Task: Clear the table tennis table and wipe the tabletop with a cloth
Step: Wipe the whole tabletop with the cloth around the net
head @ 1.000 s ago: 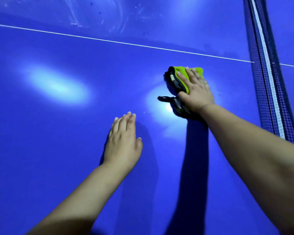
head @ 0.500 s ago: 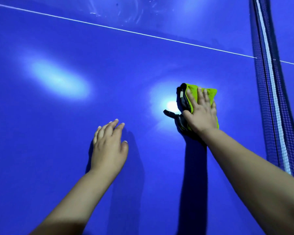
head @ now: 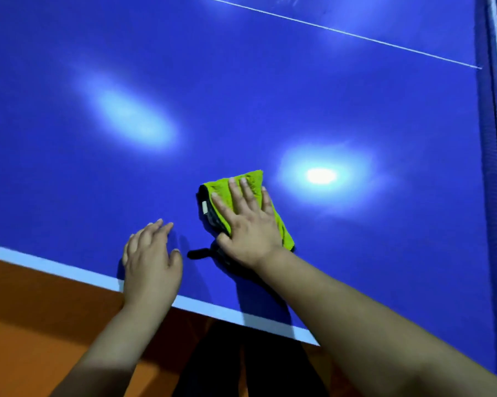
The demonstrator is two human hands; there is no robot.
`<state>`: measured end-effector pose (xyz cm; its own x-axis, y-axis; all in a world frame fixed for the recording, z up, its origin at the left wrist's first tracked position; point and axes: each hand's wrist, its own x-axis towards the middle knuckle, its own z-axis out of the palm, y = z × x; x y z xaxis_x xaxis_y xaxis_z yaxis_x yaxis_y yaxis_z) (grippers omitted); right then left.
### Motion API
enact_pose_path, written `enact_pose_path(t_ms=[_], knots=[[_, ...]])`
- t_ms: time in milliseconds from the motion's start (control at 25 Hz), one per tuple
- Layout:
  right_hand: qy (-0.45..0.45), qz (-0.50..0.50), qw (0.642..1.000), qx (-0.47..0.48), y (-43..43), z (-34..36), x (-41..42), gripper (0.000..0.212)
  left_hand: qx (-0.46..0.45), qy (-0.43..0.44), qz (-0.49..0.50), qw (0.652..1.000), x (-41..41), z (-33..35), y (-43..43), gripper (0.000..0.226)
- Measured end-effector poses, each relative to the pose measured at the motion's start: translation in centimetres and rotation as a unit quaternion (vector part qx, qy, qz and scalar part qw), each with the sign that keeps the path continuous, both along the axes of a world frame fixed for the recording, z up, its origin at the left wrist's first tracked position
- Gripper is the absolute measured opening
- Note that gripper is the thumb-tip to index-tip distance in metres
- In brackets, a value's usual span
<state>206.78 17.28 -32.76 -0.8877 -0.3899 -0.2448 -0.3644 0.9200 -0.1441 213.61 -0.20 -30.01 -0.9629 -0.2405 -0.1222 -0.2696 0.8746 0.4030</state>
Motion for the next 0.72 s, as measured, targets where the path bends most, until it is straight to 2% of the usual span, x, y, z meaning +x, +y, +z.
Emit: enact_pose_path(t_ms=[160, 320, 480, 720], knots=[[0.001, 0.090, 0.995, -0.031, -3.2, -0.4, 5.9, 0.078, -0.011, -0.026, 0.023, 0.999, 3.6, 0.1, -1.0, 0.050], [0.008, 0.138, 0.989, -0.060, 1.8, -0.5, 9.1, 0.074, -0.012, -0.036, -0.017, 0.999, 3.7, 1.2, 1.9, 0.054], [0.031, 0.094, 0.992, -0.074, 10.1, -0.2, 7.7, 0.075, -0.008, -0.025, -0.093, 0.995, 1.4, 1.9, 8.4, 0.054], [0.044, 0.010, 0.998, -0.049, 24.1, 0.2, -1.3, 0.076, -0.013, -0.005, -0.187, 0.982, -4.8, 1.9, 20.9, 0.056]])
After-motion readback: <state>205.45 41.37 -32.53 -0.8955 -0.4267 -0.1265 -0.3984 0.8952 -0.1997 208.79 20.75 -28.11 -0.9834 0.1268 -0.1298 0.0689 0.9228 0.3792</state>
